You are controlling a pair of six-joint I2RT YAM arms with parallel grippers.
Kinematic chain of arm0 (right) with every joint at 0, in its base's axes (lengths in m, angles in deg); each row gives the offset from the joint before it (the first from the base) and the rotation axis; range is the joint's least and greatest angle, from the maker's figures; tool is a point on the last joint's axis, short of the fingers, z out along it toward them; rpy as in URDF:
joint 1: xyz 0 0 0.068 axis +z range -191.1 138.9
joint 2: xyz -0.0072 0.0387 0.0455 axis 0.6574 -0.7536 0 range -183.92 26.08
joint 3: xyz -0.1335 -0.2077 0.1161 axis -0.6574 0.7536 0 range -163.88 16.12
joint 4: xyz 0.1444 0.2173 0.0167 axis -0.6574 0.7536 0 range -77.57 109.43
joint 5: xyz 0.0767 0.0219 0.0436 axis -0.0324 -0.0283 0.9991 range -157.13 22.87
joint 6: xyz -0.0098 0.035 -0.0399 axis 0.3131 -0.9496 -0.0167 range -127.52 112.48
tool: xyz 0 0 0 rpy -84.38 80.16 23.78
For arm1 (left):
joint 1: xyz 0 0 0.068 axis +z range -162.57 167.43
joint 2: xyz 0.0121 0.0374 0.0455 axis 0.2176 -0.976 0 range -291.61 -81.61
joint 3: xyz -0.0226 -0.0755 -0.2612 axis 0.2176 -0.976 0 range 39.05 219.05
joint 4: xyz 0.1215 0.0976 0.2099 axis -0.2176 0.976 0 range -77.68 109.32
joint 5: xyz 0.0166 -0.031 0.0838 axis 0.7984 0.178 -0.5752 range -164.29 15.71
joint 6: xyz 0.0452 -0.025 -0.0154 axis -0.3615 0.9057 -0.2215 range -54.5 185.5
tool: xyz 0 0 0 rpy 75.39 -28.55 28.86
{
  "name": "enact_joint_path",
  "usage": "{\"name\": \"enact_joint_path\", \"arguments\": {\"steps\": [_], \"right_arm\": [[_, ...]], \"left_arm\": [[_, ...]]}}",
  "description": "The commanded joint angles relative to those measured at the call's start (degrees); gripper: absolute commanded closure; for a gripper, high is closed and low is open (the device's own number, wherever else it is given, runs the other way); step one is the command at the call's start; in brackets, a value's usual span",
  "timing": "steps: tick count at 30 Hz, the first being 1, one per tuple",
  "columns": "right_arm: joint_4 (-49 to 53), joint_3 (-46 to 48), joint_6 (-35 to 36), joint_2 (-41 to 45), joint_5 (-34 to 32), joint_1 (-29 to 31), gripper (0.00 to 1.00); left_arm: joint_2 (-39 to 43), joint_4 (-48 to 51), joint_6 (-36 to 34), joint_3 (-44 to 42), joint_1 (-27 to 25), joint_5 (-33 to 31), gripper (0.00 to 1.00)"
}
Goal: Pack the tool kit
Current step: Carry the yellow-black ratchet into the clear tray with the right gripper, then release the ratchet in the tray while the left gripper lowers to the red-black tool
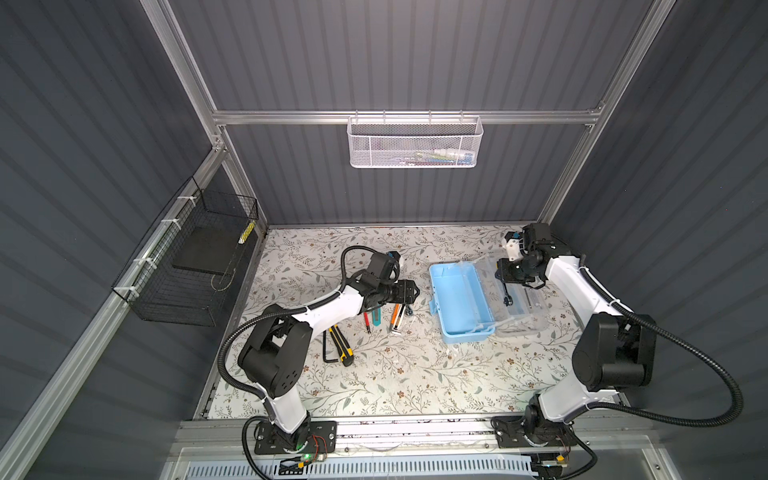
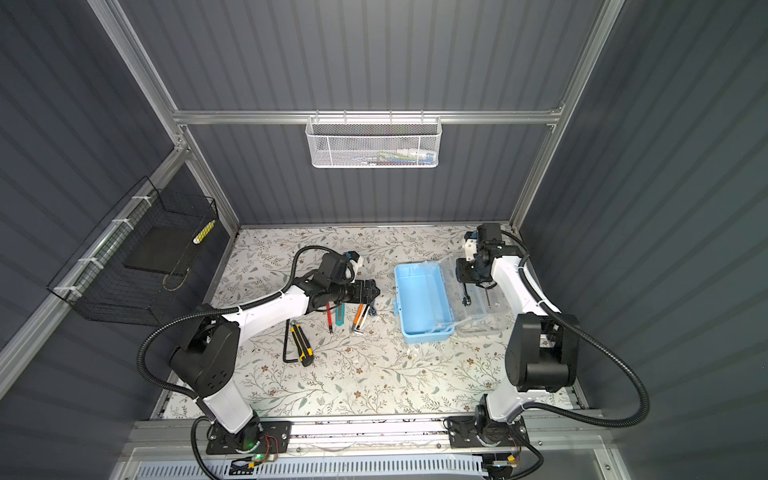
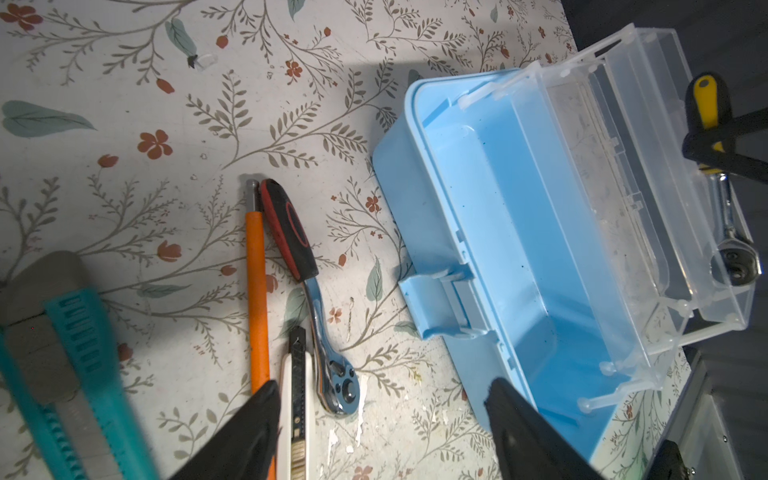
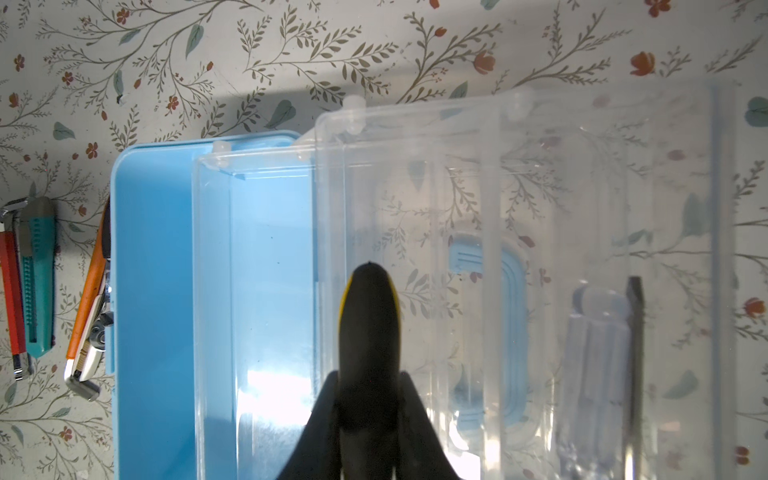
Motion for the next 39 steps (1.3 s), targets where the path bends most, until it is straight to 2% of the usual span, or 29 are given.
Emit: {"name": "enact_joint_path", "arguments": {"steps": [1,6,9,20,27,33,39], "right_arm": [[1.0,-2.0,1.0,-0.4,3.2,-0.2,0.76],[0.4,-1.8,-1.1,-1.6,5.9,-0.2,0.66],[0.1,-1.5,-1.9,-1.8,5.9,-0.2,0.66],[2.3,-1.0,-5.2,-1.2,-1.5,-0.2,0.58],[2.1,-0.9,-5.9,-0.6,0.1,-0.1,0.53],[0.8,-0.7,-7.6,1.8,-0.5,-0.2,0.37],[0.3,-0.2,-9.8,4.8,-2.0,-0.2,0.31]], "left_arm": [[-1.2,0.3,-0.3,-0.3,-0.2,1.7,0.21],[-1.1,0.3,-0.2,-0.3,-0.3,1.9,0.21],[-0.9,0.4,-0.2,-0.3,-0.3,1.9,0.21],[-1.1,0.6,-0.2,0.0,-0.3,2.2,0.21],[-1.3,0.8,-0.3,0.1,-0.3,2.2,0.21],[-1.4,3.4,-1.1,0.8,-0.3,0.1,0.22],[-2.2,5.7,-1.6,1.4,-0.5,-0.7,0.28]]}}
